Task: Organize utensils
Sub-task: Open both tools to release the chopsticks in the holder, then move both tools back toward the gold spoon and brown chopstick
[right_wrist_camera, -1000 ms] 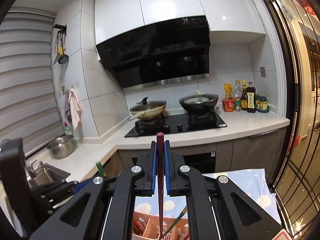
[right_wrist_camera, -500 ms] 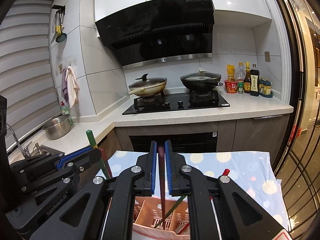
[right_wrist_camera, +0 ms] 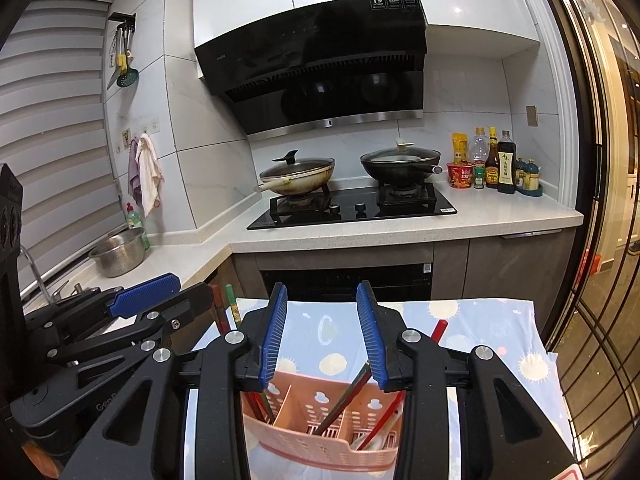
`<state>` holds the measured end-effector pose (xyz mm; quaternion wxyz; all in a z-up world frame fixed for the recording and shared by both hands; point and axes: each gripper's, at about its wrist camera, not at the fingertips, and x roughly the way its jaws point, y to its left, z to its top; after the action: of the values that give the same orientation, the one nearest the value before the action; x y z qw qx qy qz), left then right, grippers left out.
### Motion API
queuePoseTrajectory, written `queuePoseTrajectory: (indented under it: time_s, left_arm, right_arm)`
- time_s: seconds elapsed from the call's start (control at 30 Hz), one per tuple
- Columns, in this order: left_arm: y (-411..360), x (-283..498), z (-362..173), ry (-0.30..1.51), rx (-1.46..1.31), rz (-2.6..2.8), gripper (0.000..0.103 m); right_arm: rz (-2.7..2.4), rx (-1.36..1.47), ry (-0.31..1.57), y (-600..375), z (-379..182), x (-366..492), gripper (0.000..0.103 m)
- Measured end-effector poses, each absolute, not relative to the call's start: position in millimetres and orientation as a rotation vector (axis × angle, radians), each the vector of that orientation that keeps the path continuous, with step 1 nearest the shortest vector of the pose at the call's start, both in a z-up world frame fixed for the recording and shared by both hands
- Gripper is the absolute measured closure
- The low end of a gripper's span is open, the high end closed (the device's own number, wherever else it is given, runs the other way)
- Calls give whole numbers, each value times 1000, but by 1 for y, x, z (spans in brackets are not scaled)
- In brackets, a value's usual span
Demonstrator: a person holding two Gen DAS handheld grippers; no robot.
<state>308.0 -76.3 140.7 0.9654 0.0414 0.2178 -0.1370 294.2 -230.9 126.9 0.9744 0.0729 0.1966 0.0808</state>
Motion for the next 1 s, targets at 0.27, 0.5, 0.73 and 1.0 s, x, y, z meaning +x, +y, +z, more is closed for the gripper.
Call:
queuePoseTrajectory:
  time_s: [0.27,0.5,0.73,1.0]
  left_arm:
    - [-74,284,133,448,84,-288,69]
    - [-67,251,115,470,73,-304,68]
    - [-56,218,89,506,63,-308,68]
    - [-47,183,48,578,65,-303,68]
  right_arm:
    - [164,111,421,-226,114,262,67]
    - [163,114,473,-228,91,223,67]
    - [155,134,539,-233,57,183,67]
    - [161,147,609,-228,20,138,67]
